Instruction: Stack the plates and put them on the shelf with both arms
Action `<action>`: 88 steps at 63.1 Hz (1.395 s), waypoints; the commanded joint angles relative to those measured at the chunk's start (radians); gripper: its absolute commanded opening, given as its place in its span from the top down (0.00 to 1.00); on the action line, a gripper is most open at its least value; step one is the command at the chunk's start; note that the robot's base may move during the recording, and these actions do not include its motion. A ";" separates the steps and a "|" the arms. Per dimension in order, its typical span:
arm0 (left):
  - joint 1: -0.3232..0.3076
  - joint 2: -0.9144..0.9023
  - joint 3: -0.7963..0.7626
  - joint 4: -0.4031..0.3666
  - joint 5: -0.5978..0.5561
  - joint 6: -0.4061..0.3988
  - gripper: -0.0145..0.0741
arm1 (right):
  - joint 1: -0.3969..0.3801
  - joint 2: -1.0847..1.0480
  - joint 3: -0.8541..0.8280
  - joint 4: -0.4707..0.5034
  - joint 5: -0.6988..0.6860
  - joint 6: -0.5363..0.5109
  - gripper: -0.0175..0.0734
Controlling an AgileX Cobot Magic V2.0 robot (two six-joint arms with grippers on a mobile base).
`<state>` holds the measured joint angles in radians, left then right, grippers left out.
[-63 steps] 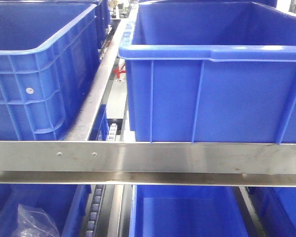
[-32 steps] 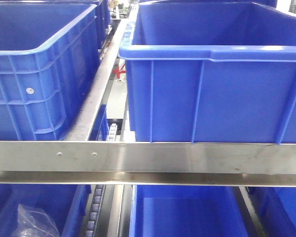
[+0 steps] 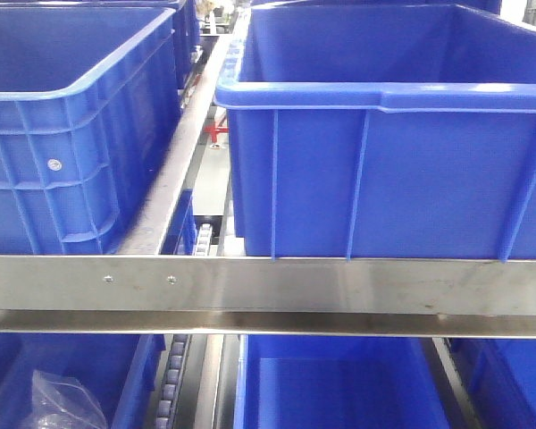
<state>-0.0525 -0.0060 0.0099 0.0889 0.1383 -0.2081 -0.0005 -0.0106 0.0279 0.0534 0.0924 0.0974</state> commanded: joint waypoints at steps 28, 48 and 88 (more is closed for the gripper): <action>0.003 -0.019 0.022 -0.012 -0.089 0.001 0.74 | -0.006 -0.021 -0.016 -0.008 -0.092 -0.003 0.75; 0.003 -0.019 0.022 -0.005 -0.122 0.031 0.74 | -0.006 -0.021 -0.016 -0.008 -0.092 -0.003 0.75; 0.003 -0.019 0.022 -0.016 -0.122 0.023 0.74 | -0.006 -0.021 -0.016 -0.008 -0.092 -0.003 0.75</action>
<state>-0.0525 -0.0060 0.0099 0.0815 0.1104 -0.1812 -0.0005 -0.0106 0.0279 0.0534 0.0924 0.0974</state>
